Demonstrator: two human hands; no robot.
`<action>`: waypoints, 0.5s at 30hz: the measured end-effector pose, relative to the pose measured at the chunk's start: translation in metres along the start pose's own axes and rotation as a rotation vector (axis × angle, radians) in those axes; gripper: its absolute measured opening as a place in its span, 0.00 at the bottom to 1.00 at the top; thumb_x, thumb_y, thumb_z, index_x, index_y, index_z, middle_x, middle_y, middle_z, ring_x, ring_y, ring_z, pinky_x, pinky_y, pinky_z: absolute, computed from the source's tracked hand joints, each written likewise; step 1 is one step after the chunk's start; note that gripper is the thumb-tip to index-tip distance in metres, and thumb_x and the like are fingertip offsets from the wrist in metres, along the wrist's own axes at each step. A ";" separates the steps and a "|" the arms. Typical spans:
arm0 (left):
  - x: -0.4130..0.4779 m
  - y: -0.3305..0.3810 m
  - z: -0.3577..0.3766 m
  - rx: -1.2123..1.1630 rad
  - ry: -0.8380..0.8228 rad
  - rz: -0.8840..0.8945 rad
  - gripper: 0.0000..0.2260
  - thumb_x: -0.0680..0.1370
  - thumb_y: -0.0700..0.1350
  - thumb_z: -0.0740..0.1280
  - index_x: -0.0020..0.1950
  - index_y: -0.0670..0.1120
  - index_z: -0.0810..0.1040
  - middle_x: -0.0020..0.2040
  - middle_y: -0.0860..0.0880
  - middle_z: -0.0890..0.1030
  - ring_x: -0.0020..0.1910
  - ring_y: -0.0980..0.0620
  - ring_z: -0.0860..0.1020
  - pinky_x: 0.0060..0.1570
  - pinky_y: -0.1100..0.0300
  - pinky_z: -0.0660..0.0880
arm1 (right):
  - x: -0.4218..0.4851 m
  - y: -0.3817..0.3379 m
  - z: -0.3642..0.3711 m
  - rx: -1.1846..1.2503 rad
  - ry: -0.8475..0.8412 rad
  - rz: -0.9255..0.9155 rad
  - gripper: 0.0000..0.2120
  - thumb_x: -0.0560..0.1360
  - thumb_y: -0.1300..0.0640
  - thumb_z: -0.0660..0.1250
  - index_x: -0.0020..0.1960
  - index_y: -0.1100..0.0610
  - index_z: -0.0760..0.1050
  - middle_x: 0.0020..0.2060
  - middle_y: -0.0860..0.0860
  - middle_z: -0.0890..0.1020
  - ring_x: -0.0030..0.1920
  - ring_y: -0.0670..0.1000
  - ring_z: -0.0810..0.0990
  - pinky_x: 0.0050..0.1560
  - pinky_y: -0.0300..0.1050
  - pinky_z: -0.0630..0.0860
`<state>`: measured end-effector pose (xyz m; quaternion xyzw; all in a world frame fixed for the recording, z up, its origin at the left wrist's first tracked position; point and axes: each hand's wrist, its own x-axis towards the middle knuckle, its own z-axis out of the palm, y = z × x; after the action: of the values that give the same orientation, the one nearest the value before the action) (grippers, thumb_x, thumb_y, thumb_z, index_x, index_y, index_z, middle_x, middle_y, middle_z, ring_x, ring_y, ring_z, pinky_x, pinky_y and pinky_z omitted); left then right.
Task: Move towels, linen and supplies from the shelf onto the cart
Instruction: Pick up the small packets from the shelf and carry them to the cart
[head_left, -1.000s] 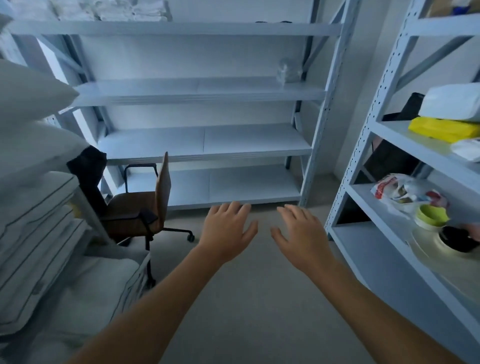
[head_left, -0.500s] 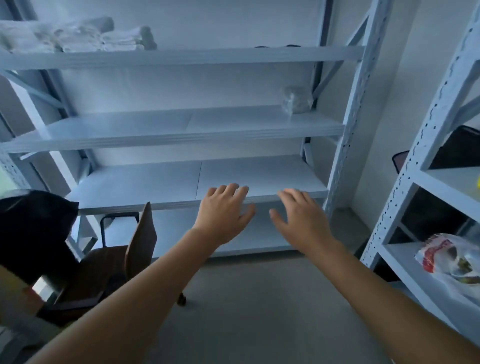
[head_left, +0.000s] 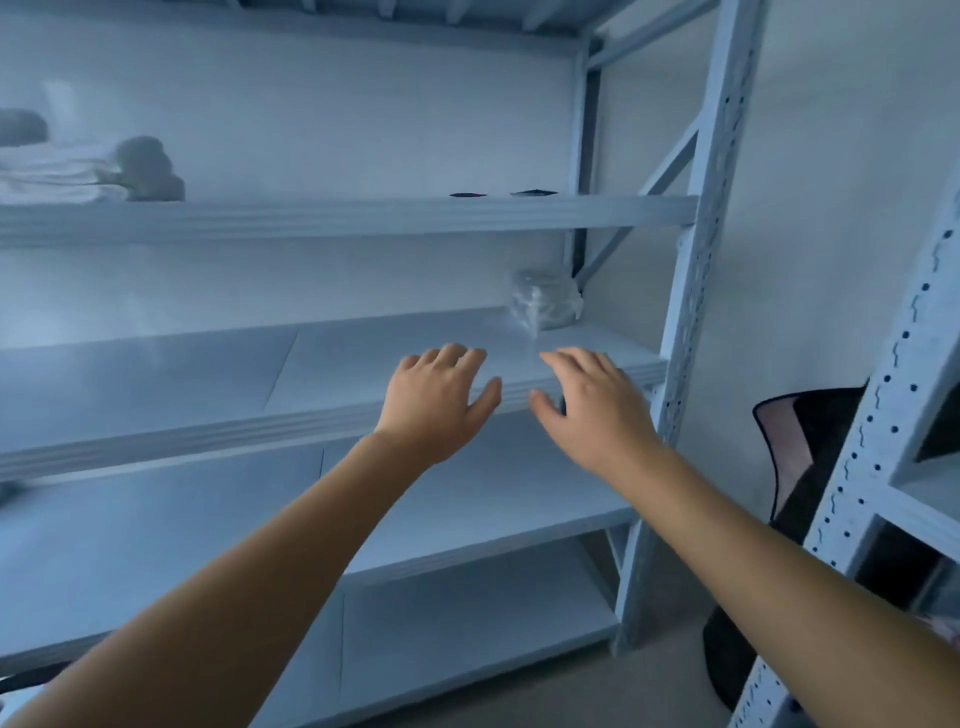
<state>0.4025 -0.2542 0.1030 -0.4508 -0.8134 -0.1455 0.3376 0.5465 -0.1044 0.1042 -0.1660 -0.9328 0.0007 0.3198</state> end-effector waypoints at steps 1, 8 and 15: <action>0.018 -0.004 0.004 -0.002 0.017 0.002 0.24 0.79 0.61 0.53 0.63 0.47 0.77 0.56 0.48 0.81 0.52 0.42 0.80 0.51 0.50 0.73 | 0.017 0.006 0.000 -0.007 0.008 0.002 0.25 0.80 0.44 0.58 0.73 0.55 0.67 0.69 0.50 0.72 0.68 0.53 0.68 0.66 0.50 0.67; 0.126 -0.018 0.016 0.027 0.046 0.013 0.25 0.78 0.62 0.51 0.63 0.48 0.76 0.57 0.48 0.81 0.53 0.43 0.79 0.51 0.50 0.73 | 0.127 0.056 -0.008 -0.008 0.098 -0.039 0.24 0.79 0.45 0.60 0.69 0.56 0.70 0.66 0.52 0.74 0.64 0.56 0.72 0.62 0.53 0.70; 0.202 -0.013 0.041 0.065 0.040 0.008 0.27 0.78 0.63 0.49 0.65 0.49 0.75 0.60 0.48 0.80 0.56 0.44 0.78 0.54 0.51 0.73 | 0.206 0.106 -0.004 0.007 0.112 -0.128 0.24 0.79 0.44 0.59 0.71 0.55 0.69 0.66 0.50 0.74 0.66 0.54 0.70 0.62 0.51 0.70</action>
<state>0.3006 -0.1114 0.2116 -0.4399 -0.8090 -0.1265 0.3687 0.4292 0.0593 0.2189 -0.1049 -0.9221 -0.0260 0.3715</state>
